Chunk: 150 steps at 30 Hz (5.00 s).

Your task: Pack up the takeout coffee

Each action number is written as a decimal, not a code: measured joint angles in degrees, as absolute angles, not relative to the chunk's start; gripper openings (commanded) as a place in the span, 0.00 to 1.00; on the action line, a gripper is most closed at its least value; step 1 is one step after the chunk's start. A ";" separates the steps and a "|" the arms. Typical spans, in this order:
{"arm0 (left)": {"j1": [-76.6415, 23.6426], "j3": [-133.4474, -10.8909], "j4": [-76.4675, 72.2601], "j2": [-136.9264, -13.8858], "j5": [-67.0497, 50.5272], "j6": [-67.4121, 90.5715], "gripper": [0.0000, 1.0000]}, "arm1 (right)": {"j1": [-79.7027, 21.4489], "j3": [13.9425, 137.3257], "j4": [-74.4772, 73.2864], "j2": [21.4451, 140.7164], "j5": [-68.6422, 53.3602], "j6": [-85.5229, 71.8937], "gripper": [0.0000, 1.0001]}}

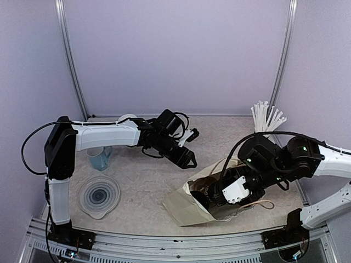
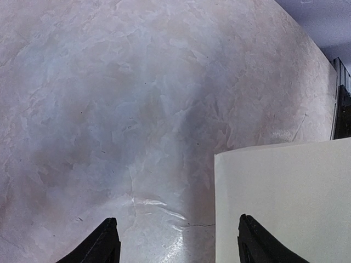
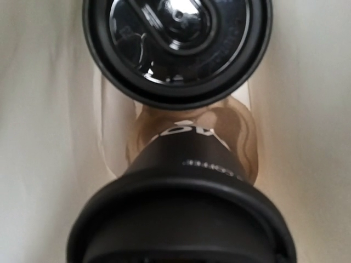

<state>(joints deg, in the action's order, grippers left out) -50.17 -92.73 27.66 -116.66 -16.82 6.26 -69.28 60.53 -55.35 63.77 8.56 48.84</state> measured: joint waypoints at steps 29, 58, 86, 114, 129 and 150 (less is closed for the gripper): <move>-49.78 -85.93 24.75 -114.80 -18.04 6.28 0.72 | -67.33 61.34 -52.38 70.43 7.25 50.33 0.45; -48.18 -78.59 22.17 -108.66 -17.21 7.55 0.72 | -62.06 82.11 -63.90 90.45 -0.91 49.87 0.44; -48.12 -73.23 20.16 -102.56 -15.05 10.24 0.72 | -61.69 90.96 -75.44 97.78 4.89 49.54 0.43; -50.98 -70.24 23.29 -93.12 -6.50 12.84 0.73 | -60.97 98.04 -77.89 103.11 -1.72 50.09 0.85; -49.69 -75.48 30.46 -84.53 -2.96 11.14 0.76 | -60.99 100.84 -78.17 101.08 -4.32 49.84 1.00; -54.76 -74.61 20.38 -78.26 -21.28 8.38 0.62 | -60.95 101.21 -78.65 99.96 -4.93 50.06 0.99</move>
